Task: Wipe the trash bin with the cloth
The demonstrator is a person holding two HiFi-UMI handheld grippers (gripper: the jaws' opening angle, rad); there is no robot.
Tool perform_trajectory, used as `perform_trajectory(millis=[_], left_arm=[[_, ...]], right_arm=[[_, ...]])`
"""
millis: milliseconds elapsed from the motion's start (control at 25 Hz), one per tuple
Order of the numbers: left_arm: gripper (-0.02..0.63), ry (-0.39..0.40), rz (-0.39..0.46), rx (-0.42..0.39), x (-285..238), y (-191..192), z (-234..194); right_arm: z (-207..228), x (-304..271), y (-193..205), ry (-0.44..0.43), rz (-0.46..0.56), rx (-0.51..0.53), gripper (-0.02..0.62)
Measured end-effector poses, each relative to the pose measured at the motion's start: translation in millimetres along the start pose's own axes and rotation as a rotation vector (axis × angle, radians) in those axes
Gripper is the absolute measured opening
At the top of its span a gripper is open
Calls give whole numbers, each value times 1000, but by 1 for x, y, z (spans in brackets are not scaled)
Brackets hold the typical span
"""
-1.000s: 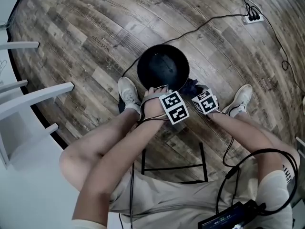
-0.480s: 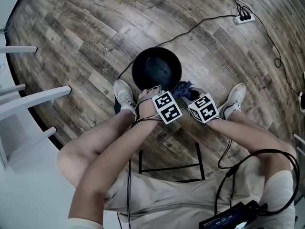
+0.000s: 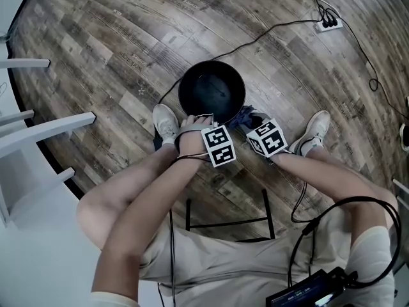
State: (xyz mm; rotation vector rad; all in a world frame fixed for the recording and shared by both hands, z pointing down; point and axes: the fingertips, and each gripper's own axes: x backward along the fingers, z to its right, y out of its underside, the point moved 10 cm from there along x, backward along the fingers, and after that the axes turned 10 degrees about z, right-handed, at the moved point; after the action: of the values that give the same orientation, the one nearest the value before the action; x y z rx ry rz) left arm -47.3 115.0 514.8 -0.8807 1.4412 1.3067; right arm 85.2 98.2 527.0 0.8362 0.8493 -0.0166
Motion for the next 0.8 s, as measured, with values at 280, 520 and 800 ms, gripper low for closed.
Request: perform_trajectory(millis=[280,520,800], left_arm=[[26,-7,-4,-38,-3,-2,-5],[23,-2,1,-29,-5,-3,-3],[25,-24,-1,-53,-7,-4,-2]], right_arm=[[21,-28,8,43,-28,10,77],[32,-49,25,76,-49,12,77],[47,-78,51,111,-46,28,77]])
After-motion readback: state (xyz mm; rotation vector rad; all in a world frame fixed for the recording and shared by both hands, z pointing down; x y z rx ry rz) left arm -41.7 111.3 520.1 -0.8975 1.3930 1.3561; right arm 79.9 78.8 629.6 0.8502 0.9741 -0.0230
